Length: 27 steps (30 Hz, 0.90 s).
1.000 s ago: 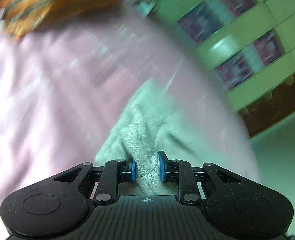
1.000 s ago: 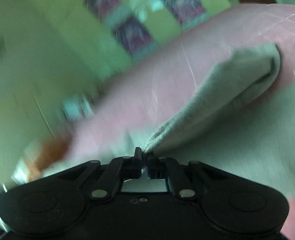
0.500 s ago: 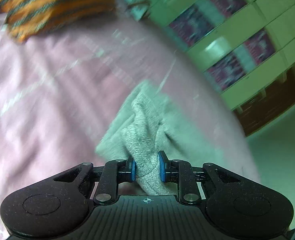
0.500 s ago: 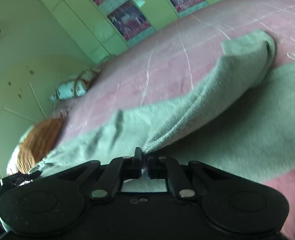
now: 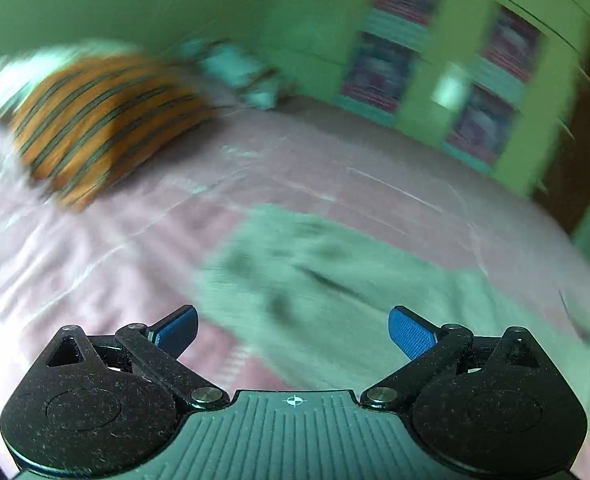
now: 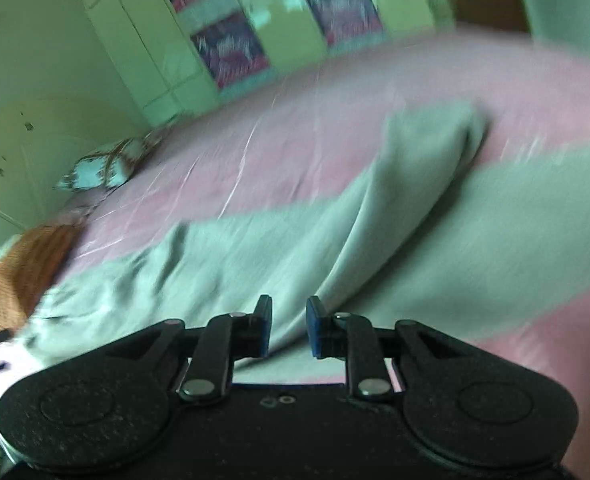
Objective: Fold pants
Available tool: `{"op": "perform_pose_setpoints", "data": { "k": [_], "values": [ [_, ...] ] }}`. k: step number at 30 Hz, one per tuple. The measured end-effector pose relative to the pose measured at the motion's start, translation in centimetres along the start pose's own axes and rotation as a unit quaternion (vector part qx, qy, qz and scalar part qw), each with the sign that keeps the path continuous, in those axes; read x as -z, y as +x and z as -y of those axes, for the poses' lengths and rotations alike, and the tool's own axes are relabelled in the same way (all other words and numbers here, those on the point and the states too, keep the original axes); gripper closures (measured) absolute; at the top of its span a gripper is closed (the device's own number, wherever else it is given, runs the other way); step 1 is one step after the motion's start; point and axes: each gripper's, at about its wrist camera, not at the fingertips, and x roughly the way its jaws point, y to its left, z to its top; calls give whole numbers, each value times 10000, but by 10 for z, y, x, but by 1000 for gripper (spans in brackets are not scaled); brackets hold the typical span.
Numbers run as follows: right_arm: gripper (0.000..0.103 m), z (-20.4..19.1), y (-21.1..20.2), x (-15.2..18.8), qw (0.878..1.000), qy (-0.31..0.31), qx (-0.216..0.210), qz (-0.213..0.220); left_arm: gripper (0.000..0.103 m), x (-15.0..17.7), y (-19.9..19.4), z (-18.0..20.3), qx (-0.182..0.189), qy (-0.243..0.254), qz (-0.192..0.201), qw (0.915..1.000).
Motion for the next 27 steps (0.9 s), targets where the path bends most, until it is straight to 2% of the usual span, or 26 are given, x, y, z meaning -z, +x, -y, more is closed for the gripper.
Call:
{"op": "perform_pose_setpoints", "data": {
  "k": [2, 3, 4, 6, 8, 9, 10, 14, 17, 18, 20, 21, 22, 24, 26, 27],
  "values": [
    [85, -4, 10, -16, 9979, -343, 521, 189, 3, 4, 7, 37, -25, 451, -194, 9988],
    [73, -4, 15, -25, 9952, -524, 787, 250, 3, 7, 14, 55, -23, 638, -279, 9976],
    [69, -7, 25, -33, 9929, -686, 928, 290, 3, 10, 20, 72, -102, 811, -350, 9960],
    [73, -8, 43, -44, 9888, -987, 1100, 204, 3, 23, 28, 102, -218, 1206, -497, 9912],
    [75, -9, 70, -47, 9797, -1379, 1448, -126, 3, 36, 37, 124, -470, 1592, -744, 9833],
    [91, -5, 79, -46, 9769, -1433, 1556, -296, 1, 42, 38, 130, -535, 1660, -877, 9808],
    [103, 4, 81, -45, 9781, -1331, 1543, -416, 0, 47, 39, 130, -520, 1700, -870, 9802],
    [103, 42, 33, -27, 9875, -439, 1498, -211, 0, 56, 32, 116, -237, 1444, -691, 9868],
    [103, 79, 2, 15, 9869, 759, 1389, -324, 0, 57, 36, 115, -242, 1506, -653, 9861],
    [103, 87, -3, 27, 9853, 922, 1409, -289, 0, 58, 38, 116, -257, 1517, -644, 9860],
    [103, 85, -11, 31, 9863, 577, 1541, -124, 0, 60, 37, 115, -253, 1537, -633, 9858],
    [90, 79, -15, 25, 9860, 324, 1633, 78, 0, 62, 37, 116, -246, 1528, -623, 9860],
    [83, 72, -18, 17, 9864, 81, 1616, 279, 0, 60, 40, 114, -237, 1525, -613, 9861],
    [83, 56, -11, -7, 9842, -530, 1587, 574, 0, 61, 41, 113, -242, 1517, -593, 9864],
    [83, 43, 13, -29, 9807, -1119, 1507, 556, 0, 61, 43, 113, -245, 1515, -587, 9864],
    [82, 37, 32, -38, 9766, -1452, 1554, 319, 0, 61, 42, 113, -240, 1511, -586, 9865]
  ]
}}
